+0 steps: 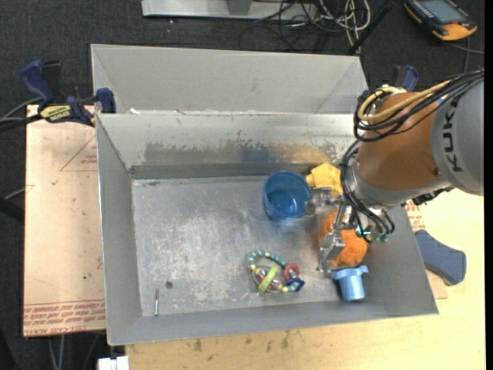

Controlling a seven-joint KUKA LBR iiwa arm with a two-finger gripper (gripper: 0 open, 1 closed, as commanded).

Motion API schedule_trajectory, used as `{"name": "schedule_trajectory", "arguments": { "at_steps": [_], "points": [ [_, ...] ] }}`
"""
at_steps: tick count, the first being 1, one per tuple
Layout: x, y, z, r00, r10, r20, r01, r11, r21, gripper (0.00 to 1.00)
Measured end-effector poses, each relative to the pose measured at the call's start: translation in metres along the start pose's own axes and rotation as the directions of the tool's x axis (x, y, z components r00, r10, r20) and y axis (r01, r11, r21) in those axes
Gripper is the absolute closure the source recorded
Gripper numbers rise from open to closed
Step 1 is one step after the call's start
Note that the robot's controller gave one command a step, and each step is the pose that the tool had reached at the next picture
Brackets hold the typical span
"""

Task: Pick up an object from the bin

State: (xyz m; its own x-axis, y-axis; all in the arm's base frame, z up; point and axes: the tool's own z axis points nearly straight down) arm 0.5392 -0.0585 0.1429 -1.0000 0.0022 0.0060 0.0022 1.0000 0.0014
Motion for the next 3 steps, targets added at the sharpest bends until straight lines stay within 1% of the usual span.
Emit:
{"name": "schedule_trajectory", "arguments": {
  "at_steps": [1, 2, 3],
  "points": [
    [-0.002, 0.0, -0.003, 1.0, -0.002, 0.007, 0.002, 1.0, 0.001, 0.0],
    [0.046, 0.018, 0.062, 0.957, -0.291, 0.004, 0.291, 0.957, 0.001, 1.0],
    [0.046, 0.018, 0.062, 0.957, -0.292, 0.005, 0.292, 0.957, 0.001, 1.0]
  ]
}}
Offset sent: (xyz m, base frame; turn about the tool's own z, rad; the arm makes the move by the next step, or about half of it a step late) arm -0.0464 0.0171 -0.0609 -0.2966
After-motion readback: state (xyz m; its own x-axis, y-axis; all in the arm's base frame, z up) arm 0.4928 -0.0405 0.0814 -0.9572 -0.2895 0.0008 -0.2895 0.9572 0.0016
